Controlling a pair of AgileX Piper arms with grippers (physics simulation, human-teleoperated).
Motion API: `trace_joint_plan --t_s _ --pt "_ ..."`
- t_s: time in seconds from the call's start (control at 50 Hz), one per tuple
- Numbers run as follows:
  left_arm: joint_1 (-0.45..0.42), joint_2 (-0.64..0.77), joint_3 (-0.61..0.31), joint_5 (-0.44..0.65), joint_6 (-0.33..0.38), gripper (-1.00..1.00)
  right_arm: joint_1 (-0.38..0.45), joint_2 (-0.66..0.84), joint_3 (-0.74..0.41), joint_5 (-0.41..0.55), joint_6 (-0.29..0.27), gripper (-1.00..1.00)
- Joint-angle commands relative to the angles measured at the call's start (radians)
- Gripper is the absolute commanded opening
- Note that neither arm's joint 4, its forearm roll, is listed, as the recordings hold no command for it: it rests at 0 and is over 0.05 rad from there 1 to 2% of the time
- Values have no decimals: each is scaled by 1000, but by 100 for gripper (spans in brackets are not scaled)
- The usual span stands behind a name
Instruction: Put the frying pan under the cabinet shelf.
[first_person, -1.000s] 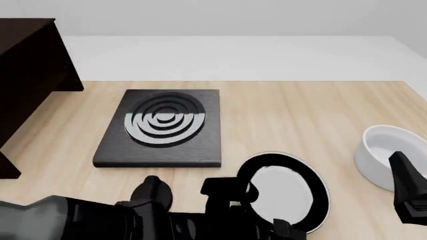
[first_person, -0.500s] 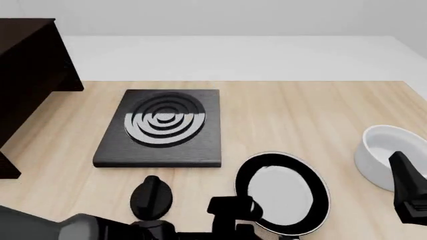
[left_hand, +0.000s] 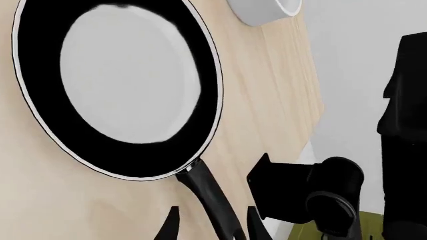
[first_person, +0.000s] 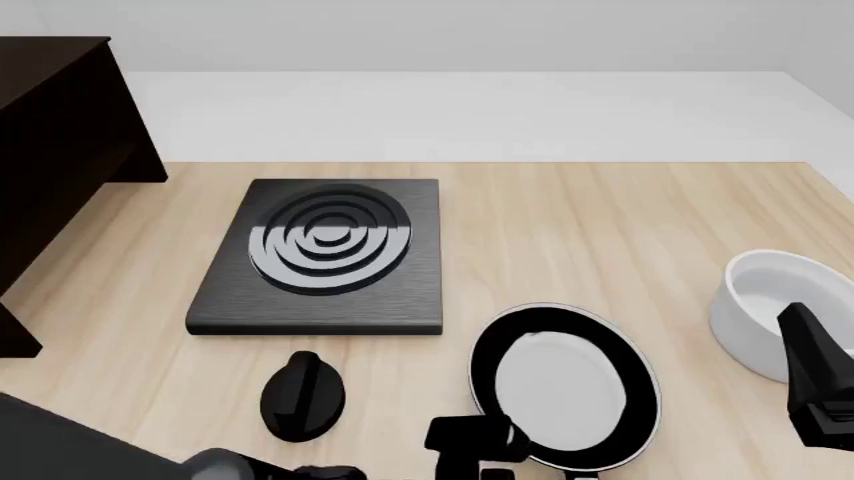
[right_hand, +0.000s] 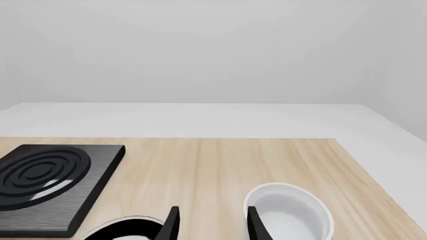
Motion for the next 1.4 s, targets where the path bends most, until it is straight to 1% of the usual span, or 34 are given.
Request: trace_joint_plan --t_s 0.02,0.18,0.78,0.8,0.92,0.94,1.18,1.38,1.4 --pt "-9 44 -12 -37 -12 100 0 0 0 0 0 100" --pt "-28 64 -16 -65 -22 100 0 0 0 0 0 100" --pt "-23 111 -45 -127 -45 100 0 0 0 0 0 100" --pt "-30 115 -38 -144 -55 100 0 0 0 0 0 100" --pt "-27 141 -45 -160 -57 100 0 0 0 0 0 100" --pt "-29 146 -40 -172 -69 100 0 0 0 0 0 100" --pt "-33 194 -29 -239 -99 100 0 0 0 0 0 100" --pt "-13 237 -43 -281 -111 100 0 0 0 0 0 100" --pt "-12 246 -40 -293 -123 100 0 0 0 0 0 100"
